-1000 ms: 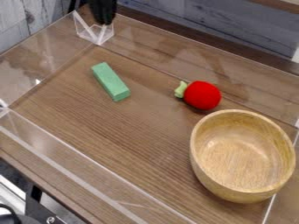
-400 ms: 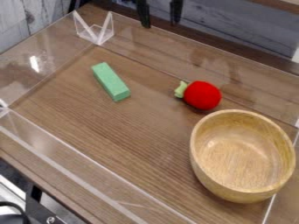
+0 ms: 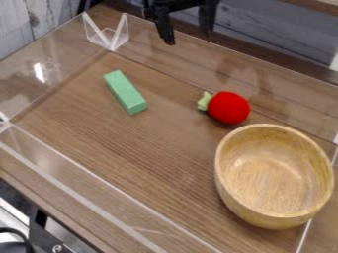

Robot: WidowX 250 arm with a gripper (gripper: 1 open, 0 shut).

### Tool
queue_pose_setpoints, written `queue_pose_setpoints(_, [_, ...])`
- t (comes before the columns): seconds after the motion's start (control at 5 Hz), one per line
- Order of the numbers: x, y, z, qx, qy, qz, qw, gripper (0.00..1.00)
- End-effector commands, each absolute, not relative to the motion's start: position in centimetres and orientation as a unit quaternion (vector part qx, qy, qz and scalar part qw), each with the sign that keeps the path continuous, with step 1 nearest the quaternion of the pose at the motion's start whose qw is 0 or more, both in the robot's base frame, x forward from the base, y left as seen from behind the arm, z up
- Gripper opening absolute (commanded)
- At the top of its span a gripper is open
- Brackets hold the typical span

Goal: Move the red object to the right side of the table

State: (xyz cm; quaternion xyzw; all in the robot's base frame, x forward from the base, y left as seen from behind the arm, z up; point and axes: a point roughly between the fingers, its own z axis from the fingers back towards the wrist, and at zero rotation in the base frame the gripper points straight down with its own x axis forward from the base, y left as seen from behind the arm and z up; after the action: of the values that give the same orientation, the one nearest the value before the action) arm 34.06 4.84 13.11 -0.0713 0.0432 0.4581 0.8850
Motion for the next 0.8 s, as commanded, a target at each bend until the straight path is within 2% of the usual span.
queue_pose_setpoints(0.0, [34.6,5.1,14.5,-0.085,0.022,0.519,0.850,1.00])
queue_pose_setpoints(0.4, [34.1,5.1,12.3,-0.088,0.027,0.659,0.746,1.00])
queue_pose_setpoints(0.6, [34.4,3.8,11.7,-0.083,0.032,0.674,0.734,1.00])
